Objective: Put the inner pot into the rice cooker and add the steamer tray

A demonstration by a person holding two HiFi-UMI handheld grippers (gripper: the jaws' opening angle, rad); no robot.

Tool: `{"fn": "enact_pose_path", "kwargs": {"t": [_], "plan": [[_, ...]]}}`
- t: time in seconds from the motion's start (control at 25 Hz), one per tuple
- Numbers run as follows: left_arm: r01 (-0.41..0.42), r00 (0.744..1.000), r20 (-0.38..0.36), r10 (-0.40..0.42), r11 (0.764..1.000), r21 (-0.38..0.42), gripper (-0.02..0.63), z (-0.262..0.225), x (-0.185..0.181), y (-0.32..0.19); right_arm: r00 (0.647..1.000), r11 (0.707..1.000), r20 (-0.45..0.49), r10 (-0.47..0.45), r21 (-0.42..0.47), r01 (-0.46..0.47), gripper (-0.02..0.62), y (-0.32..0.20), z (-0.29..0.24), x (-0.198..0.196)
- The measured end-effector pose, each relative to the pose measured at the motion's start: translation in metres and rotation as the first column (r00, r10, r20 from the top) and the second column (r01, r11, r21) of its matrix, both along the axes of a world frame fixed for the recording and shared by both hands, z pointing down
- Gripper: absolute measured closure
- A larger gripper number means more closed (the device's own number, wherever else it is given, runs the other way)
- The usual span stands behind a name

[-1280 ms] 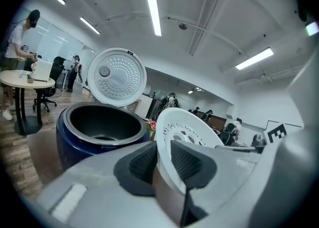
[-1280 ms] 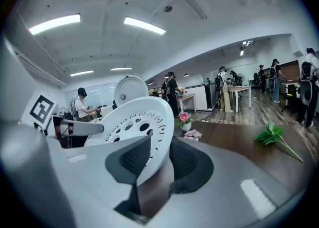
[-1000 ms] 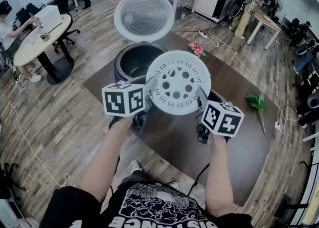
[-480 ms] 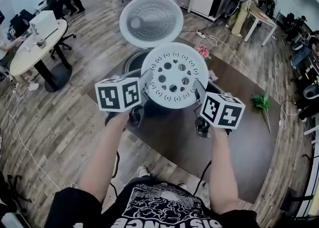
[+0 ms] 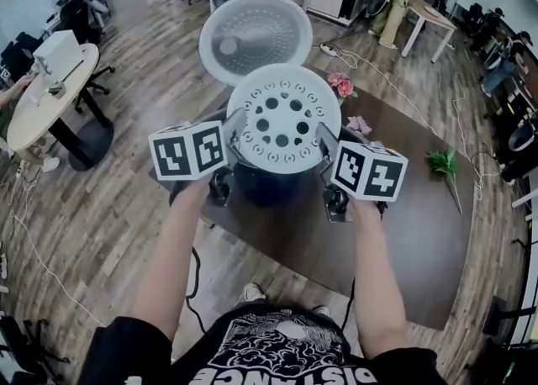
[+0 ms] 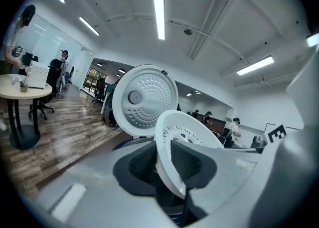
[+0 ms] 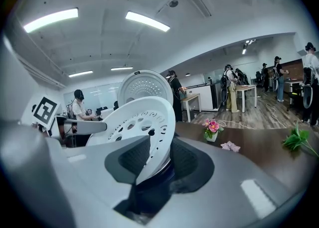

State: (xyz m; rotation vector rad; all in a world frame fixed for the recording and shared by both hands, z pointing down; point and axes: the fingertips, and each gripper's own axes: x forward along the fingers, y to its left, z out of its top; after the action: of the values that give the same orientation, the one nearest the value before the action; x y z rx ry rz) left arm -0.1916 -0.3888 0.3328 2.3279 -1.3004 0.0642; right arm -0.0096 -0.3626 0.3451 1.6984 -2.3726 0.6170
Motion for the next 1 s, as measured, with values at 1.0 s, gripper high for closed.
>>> {"fn": "enact_pose_path", "kwargs": {"t": [1.0], "plan": [[-0.036, 0.992, 0.115, 0.047, 0.995, -0.097, 0.512, 0.056, -0.002, -0.027, 0.987, 0.996, -0.164, 0.006, -0.091, -0.021, 0.451, -0.029, 0.047, -0.004]]}}
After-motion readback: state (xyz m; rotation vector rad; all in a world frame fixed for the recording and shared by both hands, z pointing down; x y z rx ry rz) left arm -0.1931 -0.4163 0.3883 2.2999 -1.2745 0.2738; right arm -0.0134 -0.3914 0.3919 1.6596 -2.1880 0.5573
